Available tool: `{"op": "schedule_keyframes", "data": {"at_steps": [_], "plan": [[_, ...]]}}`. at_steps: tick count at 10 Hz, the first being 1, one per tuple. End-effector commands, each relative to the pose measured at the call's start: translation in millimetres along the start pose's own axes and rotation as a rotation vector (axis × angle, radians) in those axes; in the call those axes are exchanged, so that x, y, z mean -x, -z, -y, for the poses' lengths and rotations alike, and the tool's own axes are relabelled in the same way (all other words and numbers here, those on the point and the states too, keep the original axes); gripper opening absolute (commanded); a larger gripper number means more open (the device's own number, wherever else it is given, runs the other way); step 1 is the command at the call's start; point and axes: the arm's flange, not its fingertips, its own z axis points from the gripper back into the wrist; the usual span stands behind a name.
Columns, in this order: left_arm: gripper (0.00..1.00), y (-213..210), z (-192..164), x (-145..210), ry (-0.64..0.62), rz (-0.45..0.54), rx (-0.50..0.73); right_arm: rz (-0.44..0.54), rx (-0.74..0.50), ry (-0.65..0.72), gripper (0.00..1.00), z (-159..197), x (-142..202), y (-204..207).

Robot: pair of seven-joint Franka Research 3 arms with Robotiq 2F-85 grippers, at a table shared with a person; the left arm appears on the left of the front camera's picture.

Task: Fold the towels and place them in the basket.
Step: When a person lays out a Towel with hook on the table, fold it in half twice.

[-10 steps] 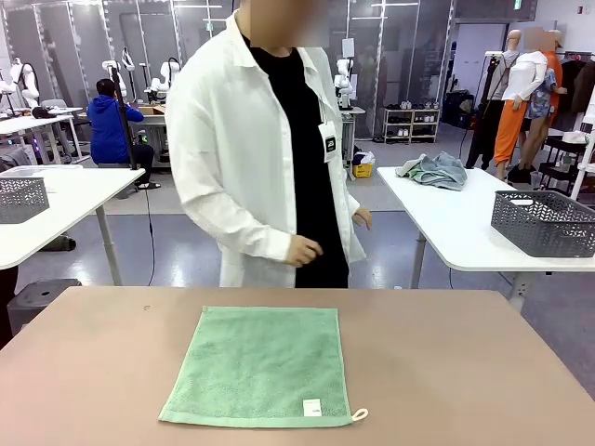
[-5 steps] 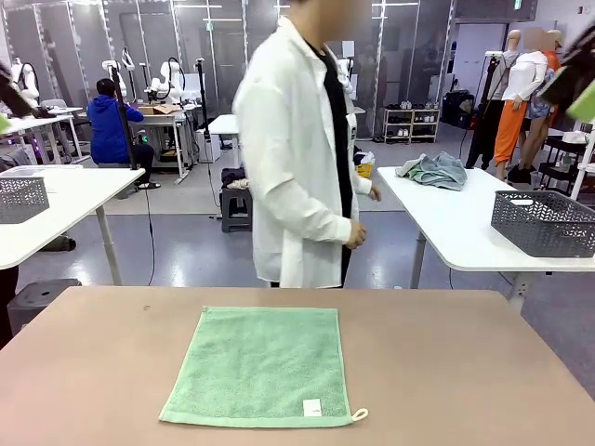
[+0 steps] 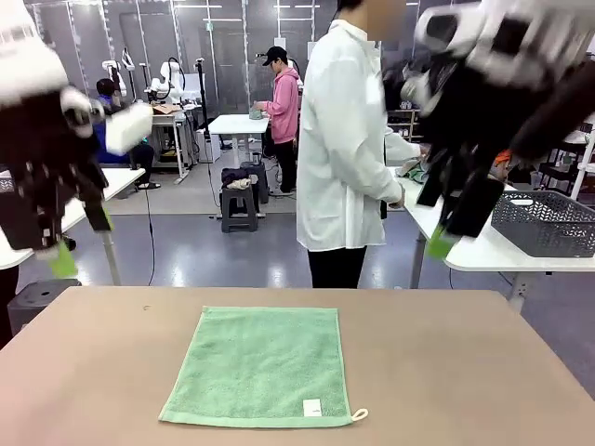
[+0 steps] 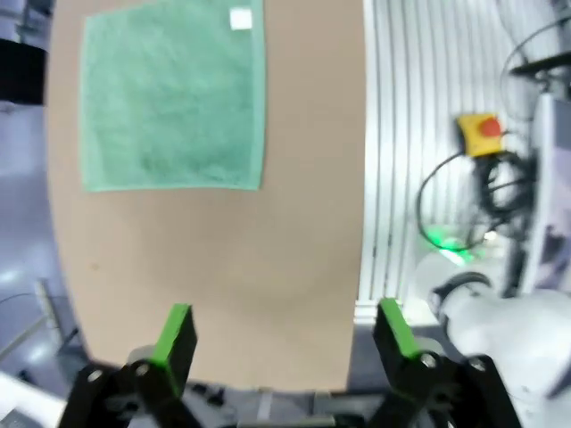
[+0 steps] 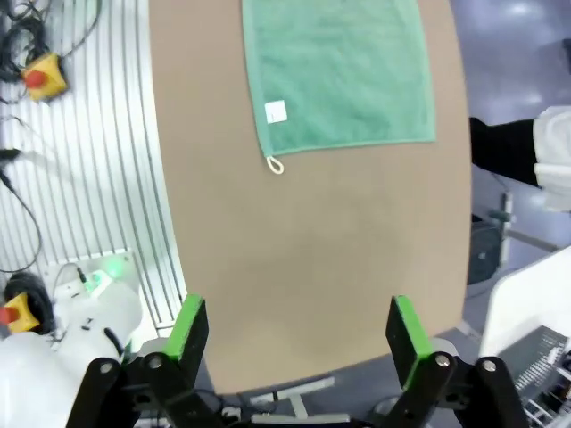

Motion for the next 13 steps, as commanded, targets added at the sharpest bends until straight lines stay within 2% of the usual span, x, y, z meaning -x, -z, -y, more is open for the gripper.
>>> {"op": "schedule_keyframes", "data": {"at_steps": [1,3,4,9,11,13], "plan": [[1.00,26,5,9,0.015,-0.035,-0.051,-0.061,0.002,-0.019,1.00,0,-2,27],[1.00,38,2,7,0.031,-0.028,-0.108,-0.084,-0.048,-0.037,1.00,0,-10,37],[1.00,32,4,3,0.029,-0.034,-0.022,-0.058,-0.009,-0.044,1.00,-9,-8,35],[1.00,36,3,4,0.047,-0.018,-0.030,-0.053,-0.026,-0.065,1.00,-8,-8,36],[1.00,66,7,-18,0.030,0.002,-0.054,-0.065,-0.013,-0.037,1.00,-16,-24,71],[1.00,113,3,-34,-0.012,-0.022,-0.039,-0.094,-0.047,0.005,1.00,-21,-34,129]]}}
